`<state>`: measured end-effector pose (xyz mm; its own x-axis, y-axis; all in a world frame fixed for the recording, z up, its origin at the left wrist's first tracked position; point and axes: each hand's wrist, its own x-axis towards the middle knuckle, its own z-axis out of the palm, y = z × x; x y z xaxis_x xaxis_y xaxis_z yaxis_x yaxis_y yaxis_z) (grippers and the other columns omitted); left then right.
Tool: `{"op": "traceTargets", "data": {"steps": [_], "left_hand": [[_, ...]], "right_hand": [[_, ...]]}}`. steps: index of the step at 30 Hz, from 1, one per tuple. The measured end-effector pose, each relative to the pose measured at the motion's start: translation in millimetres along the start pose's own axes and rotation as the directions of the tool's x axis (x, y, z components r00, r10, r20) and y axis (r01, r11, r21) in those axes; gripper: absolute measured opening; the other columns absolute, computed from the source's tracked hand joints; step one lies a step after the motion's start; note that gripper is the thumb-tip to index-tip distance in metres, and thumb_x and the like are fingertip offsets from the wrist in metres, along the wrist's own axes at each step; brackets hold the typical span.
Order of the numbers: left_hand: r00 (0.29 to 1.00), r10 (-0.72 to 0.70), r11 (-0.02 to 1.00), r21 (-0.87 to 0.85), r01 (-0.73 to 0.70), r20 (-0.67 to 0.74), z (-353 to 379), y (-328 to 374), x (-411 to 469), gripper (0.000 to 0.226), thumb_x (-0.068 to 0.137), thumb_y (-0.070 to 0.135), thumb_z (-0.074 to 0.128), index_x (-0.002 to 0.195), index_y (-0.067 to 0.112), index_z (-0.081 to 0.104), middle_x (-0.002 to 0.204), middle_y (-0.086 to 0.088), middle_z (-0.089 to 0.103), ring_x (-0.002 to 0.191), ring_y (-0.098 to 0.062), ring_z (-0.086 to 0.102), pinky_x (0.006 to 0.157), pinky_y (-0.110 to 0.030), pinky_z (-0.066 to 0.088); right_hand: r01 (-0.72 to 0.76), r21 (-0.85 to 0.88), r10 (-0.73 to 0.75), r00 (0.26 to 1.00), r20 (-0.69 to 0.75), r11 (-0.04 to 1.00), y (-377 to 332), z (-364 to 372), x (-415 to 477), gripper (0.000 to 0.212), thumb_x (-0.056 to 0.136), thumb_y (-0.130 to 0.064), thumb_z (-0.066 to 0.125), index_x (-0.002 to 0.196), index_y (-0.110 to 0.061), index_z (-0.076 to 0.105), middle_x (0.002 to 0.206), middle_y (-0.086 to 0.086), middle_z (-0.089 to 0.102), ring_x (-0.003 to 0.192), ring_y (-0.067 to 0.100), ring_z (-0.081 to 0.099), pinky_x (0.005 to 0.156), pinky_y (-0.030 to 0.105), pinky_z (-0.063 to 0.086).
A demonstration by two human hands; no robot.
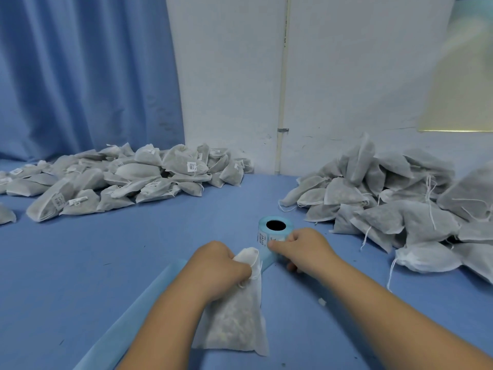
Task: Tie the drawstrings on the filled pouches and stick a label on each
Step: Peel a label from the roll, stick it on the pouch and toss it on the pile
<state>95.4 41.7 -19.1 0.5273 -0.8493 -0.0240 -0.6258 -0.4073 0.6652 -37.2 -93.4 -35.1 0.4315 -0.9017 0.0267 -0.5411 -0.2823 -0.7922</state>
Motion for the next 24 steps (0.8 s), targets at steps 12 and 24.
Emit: {"op": "traceTargets", "data": {"steps": [12,24], "left_hand": [[1.000,0.015,0.999,0.029,-0.015,0.006,0,-5,4,0.021,0.071,0.021,0.063,0.065,0.015,0.043,0.054,0.002,0.027,0.050,-0.018,0.026,0.046,-0.027,0.017],[0.999,0.013,0.998,0.053,-0.015,0.050,1,-3,3,0.013,0.074,0.024,0.062,0.070,0.018,0.053,0.069,-0.005,0.038,0.061,-0.020,0.033,0.053,-0.029,0.022]], "right_hand": [[-0.249,0.210,0.211,0.959,0.189,0.945,-1,-14,8,0.012,0.078,-0.016,0.070,0.080,-0.004,0.067,0.067,0.007,0.066,0.045,0.015,0.057,0.042,0.020,0.041],[-0.312,0.135,0.278,0.935,0.221,0.940,-15,-2,9,0.012,0.082,-0.017,0.059,0.074,-0.008,0.060,0.067,0.008,0.064,0.045,0.017,0.053,0.044,0.017,0.042]]}}
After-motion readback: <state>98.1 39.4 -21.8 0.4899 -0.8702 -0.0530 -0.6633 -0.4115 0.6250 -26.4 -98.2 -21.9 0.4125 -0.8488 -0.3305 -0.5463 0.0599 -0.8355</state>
